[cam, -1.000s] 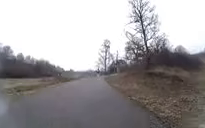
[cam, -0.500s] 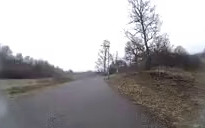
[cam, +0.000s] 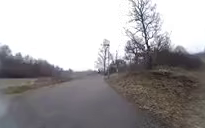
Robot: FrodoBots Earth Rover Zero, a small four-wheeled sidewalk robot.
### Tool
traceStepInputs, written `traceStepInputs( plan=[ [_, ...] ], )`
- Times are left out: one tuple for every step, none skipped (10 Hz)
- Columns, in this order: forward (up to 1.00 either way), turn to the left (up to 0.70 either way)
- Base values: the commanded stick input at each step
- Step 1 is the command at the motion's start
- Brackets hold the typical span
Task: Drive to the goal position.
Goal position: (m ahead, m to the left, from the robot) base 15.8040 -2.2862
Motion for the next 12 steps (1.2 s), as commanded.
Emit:
traceStepInputs(
  plan=[
    [0.70, 0.00],
    [0.70, 0.00],
    [0.70, 0.00],
    [0.70, 0.00],
    [0.70, 0.00],
    [0.70, 0.00],
    [0.70, 0.00],
    [0.70, 0.00],
    [0.70, 0.00],
    [0.70, 0.00],
    [0.70, 0.00],
    [0.70, 0.30]
  ],
)
